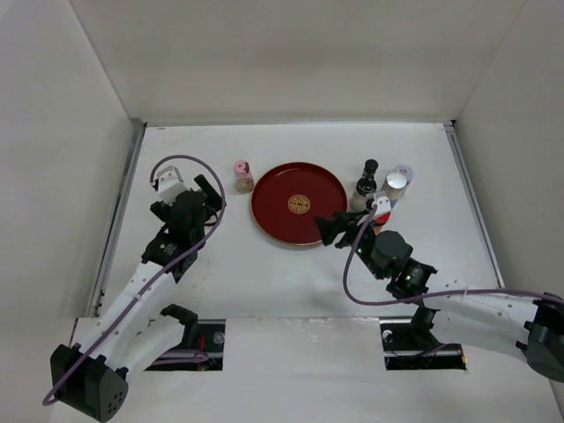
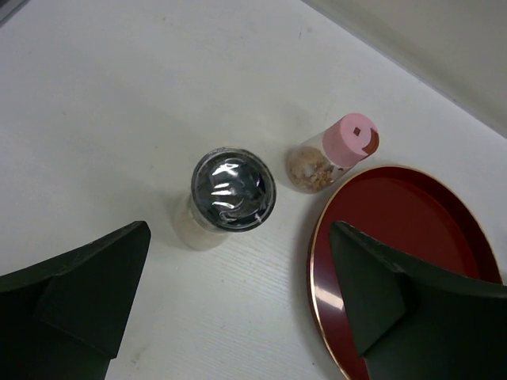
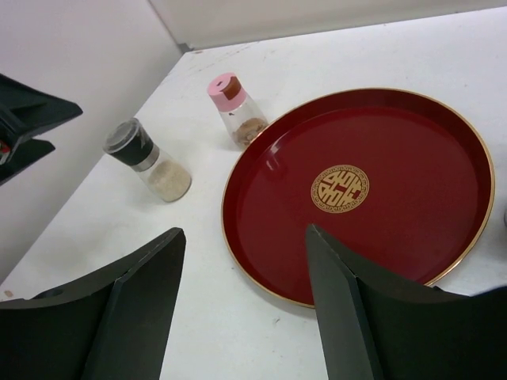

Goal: Organize the condiment bottles

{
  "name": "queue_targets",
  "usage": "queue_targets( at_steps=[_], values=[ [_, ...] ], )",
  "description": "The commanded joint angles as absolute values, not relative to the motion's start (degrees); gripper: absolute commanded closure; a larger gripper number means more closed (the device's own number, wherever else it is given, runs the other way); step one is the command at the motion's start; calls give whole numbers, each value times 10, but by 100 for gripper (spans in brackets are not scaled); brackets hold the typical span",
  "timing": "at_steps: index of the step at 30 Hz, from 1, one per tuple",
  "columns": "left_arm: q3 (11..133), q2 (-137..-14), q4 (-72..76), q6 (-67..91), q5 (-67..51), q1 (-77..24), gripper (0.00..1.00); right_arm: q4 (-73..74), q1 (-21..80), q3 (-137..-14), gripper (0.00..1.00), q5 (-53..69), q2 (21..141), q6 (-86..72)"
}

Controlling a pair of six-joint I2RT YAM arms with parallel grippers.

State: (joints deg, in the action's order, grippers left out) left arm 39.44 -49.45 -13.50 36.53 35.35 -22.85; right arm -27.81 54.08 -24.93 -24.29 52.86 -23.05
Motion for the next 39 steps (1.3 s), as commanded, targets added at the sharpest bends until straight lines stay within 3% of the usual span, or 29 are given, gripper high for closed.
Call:
queue_targets(
  at_steps=[1, 3, 8, 12, 13, 15, 16, 18, 20, 22, 26, 32, 39],
  values=[
    [374, -457, -119, 365, 361, -223, 0, -313, 545, -259, 33, -253, 520, -223],
    [370, -447, -110, 356, 358, -219, 0, -313, 545, -259, 38, -250, 525, -225],
    [363, -442, -86, 321, 364, -218, 0, -304, 546, -269, 73, -243, 536, -223],
    [352, -453, -37, 299, 343, -225, 0, -294, 550, -275, 77, -242, 545, -223],
    [352, -460, -30, 292, 340, -227, 10, -294, 550, -275, 75, -243, 546, -223],
    [352, -473, -21, 286, 346, -231, 53, -296, 550, -274, 70, -243, 546, -223],
    [353, -480, -20, 286, 345, -232, 59, -298, 550, -272, 68, -243, 544, -223],
    [360, -502, -26, 282, 340, -231, 53, -298, 550, -271, 67, -244, 543, -223],
    [364, -528, -27, 278, 346, -237, 34, -298, 550, -270, 67, -242, 544, -225],
    [365, -554, -20, 277, 346, -234, 25, -295, 550, -272, 67, -242, 546, -225],
    [373, -605, 3, 276, 364, -234, 17, -300, 550, -272, 67, -241, 555, -224],
    [385, -668, 39, 264, 383, -230, 15, -301, 546, -272, 65, -241, 562, -224],
    [403, -730, 86, 255, 389, -219, 27, -301, 540, -271, 63, -240, 565, -225]
  ],
)
